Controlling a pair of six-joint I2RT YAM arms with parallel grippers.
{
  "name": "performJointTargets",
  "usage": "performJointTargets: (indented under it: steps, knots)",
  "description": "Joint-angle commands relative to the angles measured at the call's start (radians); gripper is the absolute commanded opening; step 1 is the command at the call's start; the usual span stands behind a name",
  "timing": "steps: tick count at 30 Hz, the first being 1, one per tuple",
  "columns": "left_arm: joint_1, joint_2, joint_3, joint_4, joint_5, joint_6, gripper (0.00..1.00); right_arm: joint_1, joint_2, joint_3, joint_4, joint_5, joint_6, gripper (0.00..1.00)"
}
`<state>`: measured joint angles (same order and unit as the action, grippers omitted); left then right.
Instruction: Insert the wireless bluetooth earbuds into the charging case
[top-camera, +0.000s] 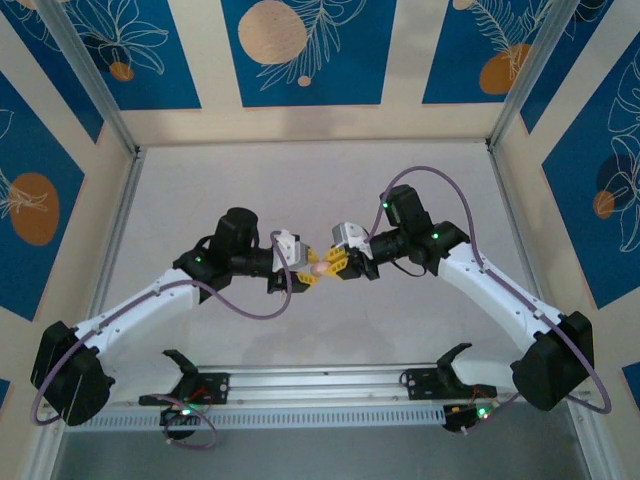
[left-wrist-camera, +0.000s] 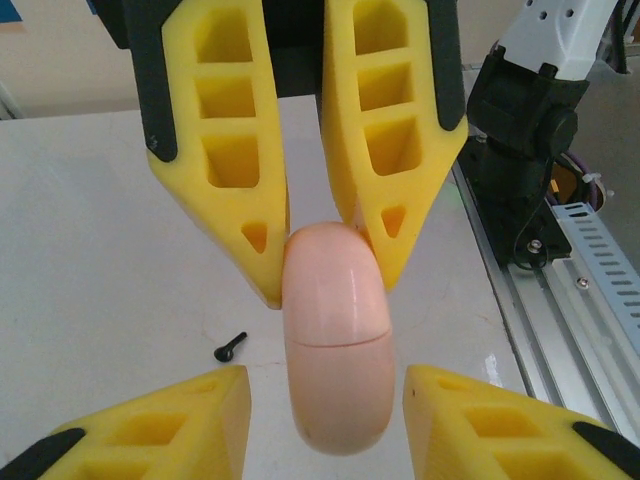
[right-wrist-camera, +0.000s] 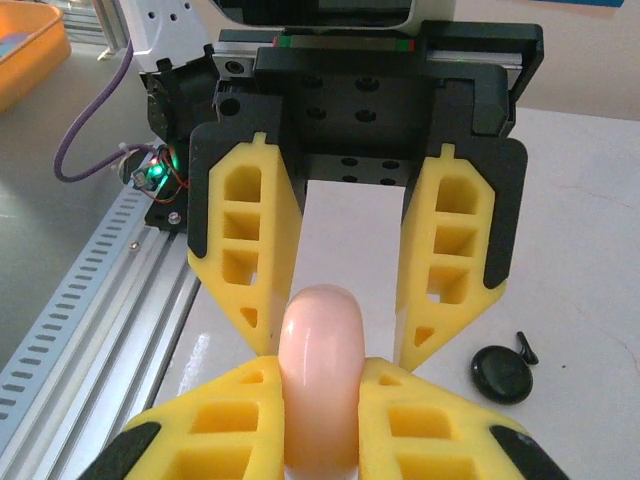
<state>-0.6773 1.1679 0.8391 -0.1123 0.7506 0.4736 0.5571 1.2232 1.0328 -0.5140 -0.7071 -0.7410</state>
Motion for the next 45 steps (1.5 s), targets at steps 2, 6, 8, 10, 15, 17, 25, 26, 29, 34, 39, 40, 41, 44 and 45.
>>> performJointTargets:
  steps: [2,6,8,10,15,17,25,26,29,34,39,40,41,44,45]
  knots:
    - [-0.009,0.006,0.030,0.016,0.016,-0.005,0.43,0.008,0.008,0.032,0.009,-0.034,0.005,0.14]
    - [-0.010,0.003,0.030,0.023,0.015,-0.009,0.42,0.007,0.013,0.033,0.005,-0.028,0.005,0.14]
    - [-0.010,0.003,0.032,0.024,0.015,-0.012,0.42,0.007,0.014,0.033,0.004,-0.028,0.005,0.14]
    - [-0.011,0.004,0.032,0.023,0.015,-0.013,0.42,0.009,0.015,0.033,0.006,-0.028,0.006,0.14]
    - [-0.011,0.003,0.032,0.023,0.010,-0.014,0.34,0.010,0.015,0.035,0.010,-0.029,0.011,0.14]
    - [-0.011,0.004,0.032,0.024,0.008,-0.014,0.30,0.009,0.016,0.035,0.011,-0.031,0.012,0.14]
    - [-0.011,-0.001,0.035,0.012,0.004,-0.007,0.23,0.000,0.012,0.022,0.034,0.001,0.045,0.23]
    - [-0.011,-0.002,0.035,0.010,0.007,-0.006,0.23,-0.004,0.012,0.018,0.043,0.004,0.054,0.26]
    - [-0.011,-0.006,0.035,0.007,0.013,-0.007,0.22,-0.023,0.013,0.007,0.081,0.028,0.093,0.34]
    - [-0.011,-0.011,0.032,-0.002,0.019,-0.003,0.21,-0.062,0.022,0.004,0.123,0.059,0.146,0.37]
    - [-0.010,-0.014,0.028,-0.004,0.011,-0.004,0.20,-0.106,0.014,-0.002,0.169,0.038,0.200,0.38]
    - [-0.011,-0.015,0.025,0.001,0.007,-0.008,0.20,-0.115,0.012,-0.004,0.176,0.031,0.216,0.38]
    - [-0.010,-0.016,0.023,0.007,0.005,-0.015,0.20,-0.122,0.009,-0.005,0.182,0.022,0.225,0.38]
    - [-0.005,-0.017,0.005,0.051,-0.015,-0.054,0.20,-0.140,-0.010,-0.017,0.202,-0.005,0.260,0.38]
    - [0.003,-0.019,-0.004,0.074,-0.016,-0.073,0.20,-0.145,-0.021,-0.023,0.215,-0.012,0.277,0.38]
